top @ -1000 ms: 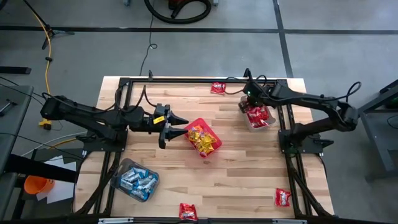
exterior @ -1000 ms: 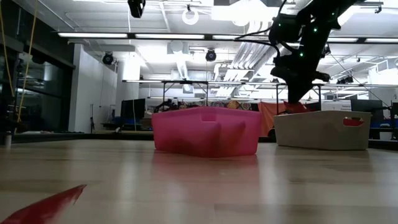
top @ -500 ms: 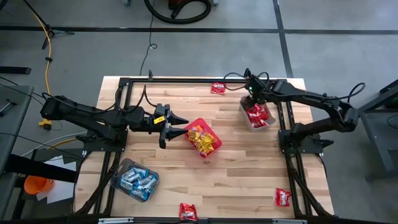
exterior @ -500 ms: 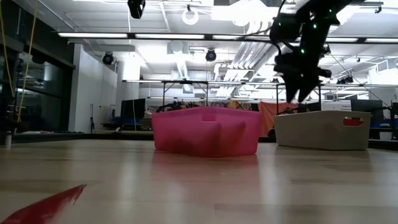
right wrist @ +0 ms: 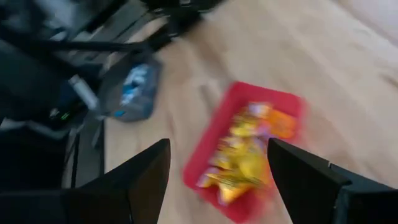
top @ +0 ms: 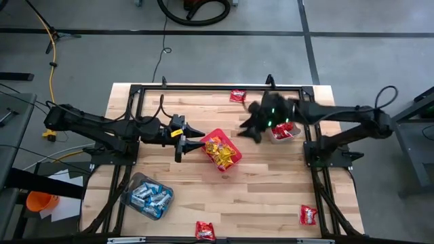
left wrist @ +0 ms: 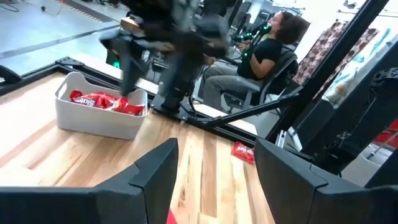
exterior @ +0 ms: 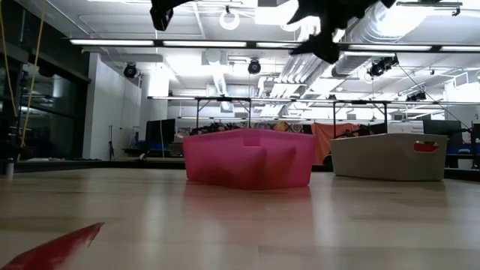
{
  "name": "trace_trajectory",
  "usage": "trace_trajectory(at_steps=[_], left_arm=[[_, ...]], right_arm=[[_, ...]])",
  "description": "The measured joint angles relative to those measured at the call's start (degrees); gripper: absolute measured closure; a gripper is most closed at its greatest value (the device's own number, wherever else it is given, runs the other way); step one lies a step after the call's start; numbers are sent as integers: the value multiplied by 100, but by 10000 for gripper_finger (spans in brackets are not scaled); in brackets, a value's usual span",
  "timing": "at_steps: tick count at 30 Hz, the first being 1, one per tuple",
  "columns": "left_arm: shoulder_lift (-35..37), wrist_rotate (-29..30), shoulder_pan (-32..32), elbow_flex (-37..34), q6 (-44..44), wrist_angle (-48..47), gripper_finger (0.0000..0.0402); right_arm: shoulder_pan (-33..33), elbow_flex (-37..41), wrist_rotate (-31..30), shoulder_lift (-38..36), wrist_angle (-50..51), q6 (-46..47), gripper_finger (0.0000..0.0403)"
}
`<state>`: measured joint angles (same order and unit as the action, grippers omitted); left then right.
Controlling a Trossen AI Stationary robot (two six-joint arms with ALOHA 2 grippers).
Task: Sort candy
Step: Put the red candy into the gray bin
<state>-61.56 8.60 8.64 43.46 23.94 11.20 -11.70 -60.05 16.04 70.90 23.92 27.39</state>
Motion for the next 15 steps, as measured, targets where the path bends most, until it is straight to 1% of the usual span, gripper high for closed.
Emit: trace_trajectory(at_steps=[4, 8, 10, 12, 15], left_arm=[[0, -5, 0, 0, 190, 9, 202], [0, -189, 0, 0, 561, -119, 202], [0, -386, 0, 0, 695, -280, 202], [0, -607, 2, 0, 809, -483, 202], [0, -1027, 2, 0, 811, -796, 202]], right_arm=[[1006, 0, -421, 282, -762, -83, 139], [1811, 0, -521, 718, -1475, -161, 139], [2174, 2, -562, 968, -1853, 32, 139], [2530, 2, -715, 1222, -2045, 422, 139], [3037, -56, -1093, 1635, -2236, 1178, 139]])
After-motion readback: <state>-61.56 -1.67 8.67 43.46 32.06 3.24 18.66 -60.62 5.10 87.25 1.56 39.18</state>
